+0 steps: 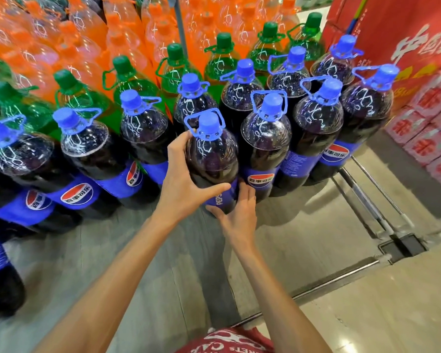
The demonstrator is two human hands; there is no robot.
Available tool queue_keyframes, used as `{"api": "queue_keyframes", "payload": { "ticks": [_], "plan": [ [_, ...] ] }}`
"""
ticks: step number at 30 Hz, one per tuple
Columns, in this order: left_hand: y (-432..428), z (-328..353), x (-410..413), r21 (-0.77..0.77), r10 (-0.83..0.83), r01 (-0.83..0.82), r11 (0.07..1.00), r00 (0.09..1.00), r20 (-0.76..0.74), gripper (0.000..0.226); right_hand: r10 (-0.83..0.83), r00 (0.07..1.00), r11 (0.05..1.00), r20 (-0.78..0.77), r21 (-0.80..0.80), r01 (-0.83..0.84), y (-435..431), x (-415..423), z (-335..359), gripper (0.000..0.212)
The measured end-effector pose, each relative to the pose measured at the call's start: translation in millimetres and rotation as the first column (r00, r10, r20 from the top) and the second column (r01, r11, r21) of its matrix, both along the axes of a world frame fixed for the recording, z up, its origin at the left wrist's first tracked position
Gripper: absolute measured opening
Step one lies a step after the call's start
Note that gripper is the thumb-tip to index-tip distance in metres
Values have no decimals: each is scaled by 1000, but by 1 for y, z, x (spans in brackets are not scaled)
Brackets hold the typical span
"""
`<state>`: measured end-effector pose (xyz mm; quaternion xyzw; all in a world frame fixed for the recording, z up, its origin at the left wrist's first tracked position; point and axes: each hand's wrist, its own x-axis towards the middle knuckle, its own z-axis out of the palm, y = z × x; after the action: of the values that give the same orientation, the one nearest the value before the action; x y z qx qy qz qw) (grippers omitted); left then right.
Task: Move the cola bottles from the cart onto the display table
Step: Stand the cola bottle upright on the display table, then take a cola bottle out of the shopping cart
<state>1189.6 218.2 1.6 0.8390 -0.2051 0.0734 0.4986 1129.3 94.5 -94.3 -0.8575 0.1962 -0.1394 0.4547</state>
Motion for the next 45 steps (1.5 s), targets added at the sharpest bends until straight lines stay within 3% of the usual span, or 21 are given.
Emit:
{"api": "queue_keyframes", "payload": {
  "ticks": [7,25,30,33,35,38,41,43,45],
  "plan": [
    [6,2,0,96,-24,18,995,998,53,123,-21,999,999,-30,-43,20,1,2,2,97],
    [13,5,-9,55,-85,83,995,996,33,116,19,999,999,-31,-33,-20,2,0,8,98],
    [30,11,-13,106,-91,86,991,995,44,95,-12,999,999,-40,-40,10,10,-5,18,94],
    [49,10,-21,90,-90,92,992,996,-26,74,-38,996,998,-75,-52,34,15,-9,20,90],
    [63,9,-26,162,-123,132,978,990,-65,65,-36,989,996,-145,-80,24,15,-11,24,86],
    [83,10,-31,376,-172,161,913,985,-5,50,20,960,986,-278,-152,-64,13,-13,37,84],
    [98,20,-33,513,-158,124,849,987,23,42,71,875,934,-478,-275,-226,7,-19,56,75],
    [105,27,-33,626,-179,131,769,984,14,45,98,790,882,-605,-316,-351,6,-28,70,72],
    [111,33,-33,769,-234,139,624,972,15,49,95,734,834,-672,-349,-427,11,-40,85,72]
  ]
}}
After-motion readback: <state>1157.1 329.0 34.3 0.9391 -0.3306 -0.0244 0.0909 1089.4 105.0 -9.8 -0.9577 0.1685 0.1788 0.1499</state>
